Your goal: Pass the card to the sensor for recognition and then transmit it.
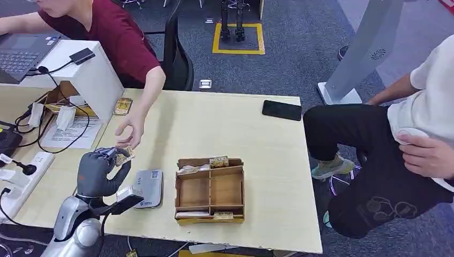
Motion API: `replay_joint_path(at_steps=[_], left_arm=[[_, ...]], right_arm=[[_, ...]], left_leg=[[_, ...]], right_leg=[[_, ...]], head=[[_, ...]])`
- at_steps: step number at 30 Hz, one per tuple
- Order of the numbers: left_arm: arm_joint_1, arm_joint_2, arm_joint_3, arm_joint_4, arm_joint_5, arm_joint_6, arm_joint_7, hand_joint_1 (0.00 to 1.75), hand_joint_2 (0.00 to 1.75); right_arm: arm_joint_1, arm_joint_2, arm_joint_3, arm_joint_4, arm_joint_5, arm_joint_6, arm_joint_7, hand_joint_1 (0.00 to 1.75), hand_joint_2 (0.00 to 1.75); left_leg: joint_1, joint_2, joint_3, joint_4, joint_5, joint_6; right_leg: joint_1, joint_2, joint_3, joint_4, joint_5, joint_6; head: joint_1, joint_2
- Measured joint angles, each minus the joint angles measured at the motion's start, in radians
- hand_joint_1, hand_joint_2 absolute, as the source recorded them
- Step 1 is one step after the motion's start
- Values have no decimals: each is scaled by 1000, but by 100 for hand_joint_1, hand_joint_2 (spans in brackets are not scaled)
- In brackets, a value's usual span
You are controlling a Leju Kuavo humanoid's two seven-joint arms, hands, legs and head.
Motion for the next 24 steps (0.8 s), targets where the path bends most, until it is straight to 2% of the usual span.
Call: replay_joint_path(at_steps=[16,17,18,24], left_arm=[[-5,-6,6,34,8,0,2,175,175],[-5,-7,7,36,8,0,2,84,175],[-5,-7,8,38,8,0,2,3,175],[-5,-11,17,46,17,9,1,0,175]], right_arm=[[0,0,0,0,0,0,0,0,175],[0,0,0,0,0,0,0,0,175],[0,0,0,0,0,0,0,0,175],[0,0,0,0,0,0,0,0,175]], left_leg=[[0,0,0,0,0,0],[0,0,0,0,0,0],[0,0,0,0,0,0],[0,0,0,0,0,0]], right_leg=[[0,0,0,0,0,0],[0,0,0,0,0,0],[0,0,0,0,0,0],[0,0,0,0,0,0]], head=[[0,0],[0,0],[0,0],[0,0]])
